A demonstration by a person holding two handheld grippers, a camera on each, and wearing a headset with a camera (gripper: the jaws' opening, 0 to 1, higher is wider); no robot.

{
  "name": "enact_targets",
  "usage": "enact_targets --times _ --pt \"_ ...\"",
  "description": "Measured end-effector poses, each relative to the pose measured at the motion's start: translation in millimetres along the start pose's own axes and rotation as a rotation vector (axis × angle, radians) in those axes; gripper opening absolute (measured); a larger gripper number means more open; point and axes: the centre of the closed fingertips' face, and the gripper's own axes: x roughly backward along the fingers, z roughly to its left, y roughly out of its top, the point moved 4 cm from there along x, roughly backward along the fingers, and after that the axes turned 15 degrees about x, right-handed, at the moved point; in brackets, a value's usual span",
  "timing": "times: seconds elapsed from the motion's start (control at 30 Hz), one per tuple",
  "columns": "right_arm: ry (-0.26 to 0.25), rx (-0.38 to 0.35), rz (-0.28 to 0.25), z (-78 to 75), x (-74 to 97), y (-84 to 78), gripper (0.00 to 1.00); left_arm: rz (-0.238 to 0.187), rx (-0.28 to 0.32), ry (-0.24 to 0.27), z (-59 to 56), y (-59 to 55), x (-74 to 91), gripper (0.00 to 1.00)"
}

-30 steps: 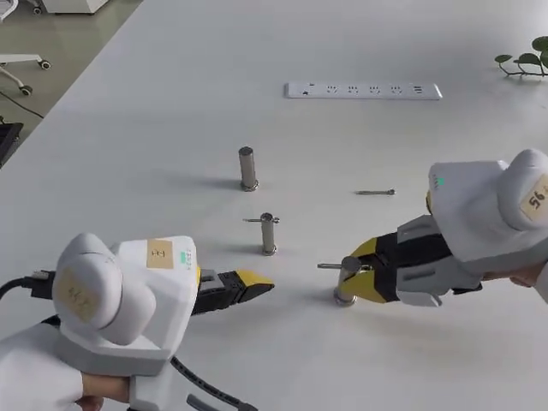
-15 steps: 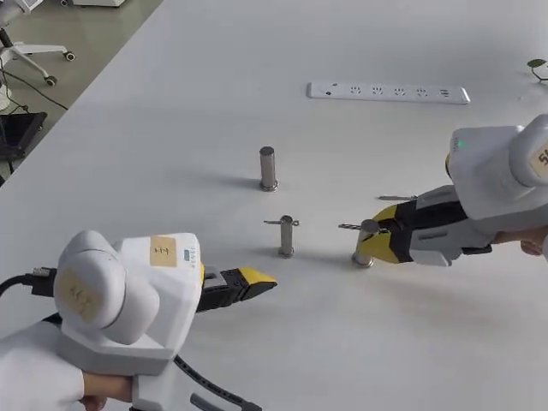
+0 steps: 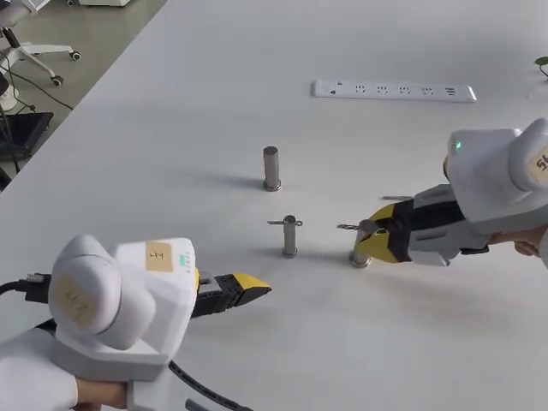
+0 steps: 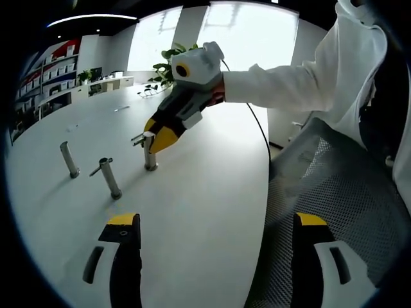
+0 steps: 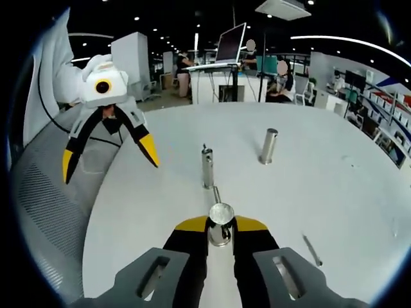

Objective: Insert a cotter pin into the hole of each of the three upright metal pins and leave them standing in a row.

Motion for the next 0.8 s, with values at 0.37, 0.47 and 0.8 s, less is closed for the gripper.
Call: enact_targets --times 0.37,0.47,0.8 --pt "-0.099 -0.068 -0.064 5.2 34.8 20.6 0.41 -0.060 -0.001 0.035 1.4 16.9 8.8 0.99" --pt "-0.140 -0.126 -0.114 16.3 52.2 27.0 0.61 -0.101 0.018 0.058 4.1 23.5 12.6 0.99" --pt "-0.267 -0.274 -0.114 50.3 98.3 9.8 0.79 -0.146 0.051 0.099 7.7 27.1 24.4 0.99"
